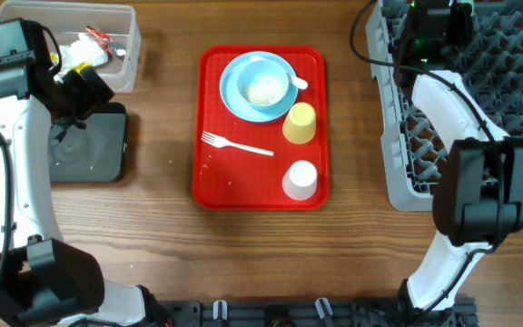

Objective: Sort waste into correct bins and load items into the dishwasher rack
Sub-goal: 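Lift the green bowl and carry it right over the dish rack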

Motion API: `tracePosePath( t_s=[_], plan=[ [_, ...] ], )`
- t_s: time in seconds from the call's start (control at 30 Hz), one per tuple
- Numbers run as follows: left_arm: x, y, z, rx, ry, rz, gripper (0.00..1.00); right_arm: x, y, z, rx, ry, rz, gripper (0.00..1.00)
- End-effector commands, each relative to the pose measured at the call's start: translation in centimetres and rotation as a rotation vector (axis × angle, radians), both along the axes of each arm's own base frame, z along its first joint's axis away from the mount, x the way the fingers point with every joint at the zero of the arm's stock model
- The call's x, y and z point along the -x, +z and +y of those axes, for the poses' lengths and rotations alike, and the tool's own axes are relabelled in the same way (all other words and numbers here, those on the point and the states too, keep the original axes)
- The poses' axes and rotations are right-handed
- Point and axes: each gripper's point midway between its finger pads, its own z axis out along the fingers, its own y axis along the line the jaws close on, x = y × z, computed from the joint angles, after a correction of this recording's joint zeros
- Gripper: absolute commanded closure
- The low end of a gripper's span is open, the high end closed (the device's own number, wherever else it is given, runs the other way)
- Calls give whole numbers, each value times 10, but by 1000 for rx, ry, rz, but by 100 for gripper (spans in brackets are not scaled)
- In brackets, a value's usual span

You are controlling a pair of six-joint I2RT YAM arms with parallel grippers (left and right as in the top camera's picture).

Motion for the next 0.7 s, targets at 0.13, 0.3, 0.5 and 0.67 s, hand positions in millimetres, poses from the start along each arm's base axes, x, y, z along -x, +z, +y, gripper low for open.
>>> tracePosePath(
  t_s=[0.13,0.3,0.5,0.67],
  plan=[
    [-2,-1,-1,10,6,-3,0,-15,-40,5,-44,31,8,96],
    [-2,-1,-1,10,6,-3,0,-19,-45,4,-45,28,-15,96],
    [-2,-1,-1,10,6,-3,0,-19,-46,-1,-50,18,-27,96],
    [-3,-1,-1,10,6,-4,0,-19,-46,-7,-50,8,-29,96]
  ],
)
